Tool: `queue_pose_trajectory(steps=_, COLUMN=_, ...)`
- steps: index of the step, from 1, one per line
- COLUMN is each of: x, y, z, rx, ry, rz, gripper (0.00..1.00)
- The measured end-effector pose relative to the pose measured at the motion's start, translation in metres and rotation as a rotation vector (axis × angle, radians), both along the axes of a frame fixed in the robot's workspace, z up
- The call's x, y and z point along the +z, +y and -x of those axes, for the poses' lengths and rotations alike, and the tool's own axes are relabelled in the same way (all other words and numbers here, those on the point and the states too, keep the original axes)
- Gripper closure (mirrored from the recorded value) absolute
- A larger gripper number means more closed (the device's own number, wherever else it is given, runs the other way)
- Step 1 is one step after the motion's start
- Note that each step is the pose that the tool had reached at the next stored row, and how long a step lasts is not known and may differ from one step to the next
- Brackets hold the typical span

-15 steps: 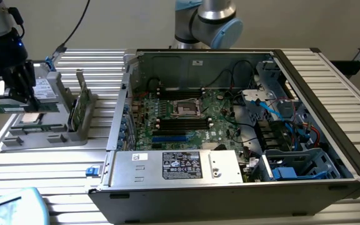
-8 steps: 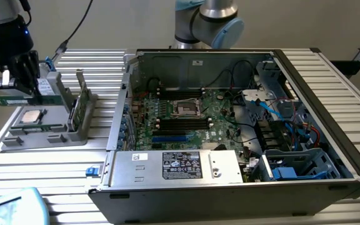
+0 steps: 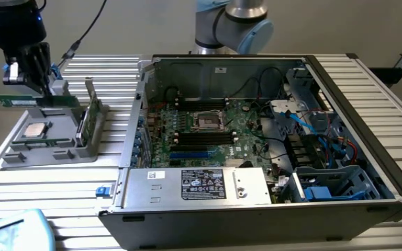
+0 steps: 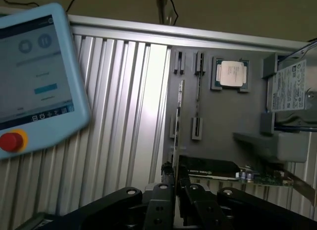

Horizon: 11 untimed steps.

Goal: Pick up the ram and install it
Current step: 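Pick up the ram and move it above insertion slot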

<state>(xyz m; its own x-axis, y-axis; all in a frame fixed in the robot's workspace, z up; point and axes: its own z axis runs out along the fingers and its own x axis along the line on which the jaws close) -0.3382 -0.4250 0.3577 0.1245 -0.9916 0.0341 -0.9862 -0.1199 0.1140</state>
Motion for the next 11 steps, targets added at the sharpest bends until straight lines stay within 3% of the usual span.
queue_pose_trajectory(steps=7, x=0.0130, y=0.0000, z=-0.023, rx=0.003, ry=0.0155, rz=0.0000, gripper=0.86)
queue_pose_trajectory(steps=11, x=0.0222, y=-0.0001, z=-0.037, rx=0.006, ry=0.0180, rz=-0.0005, gripper=0.86)
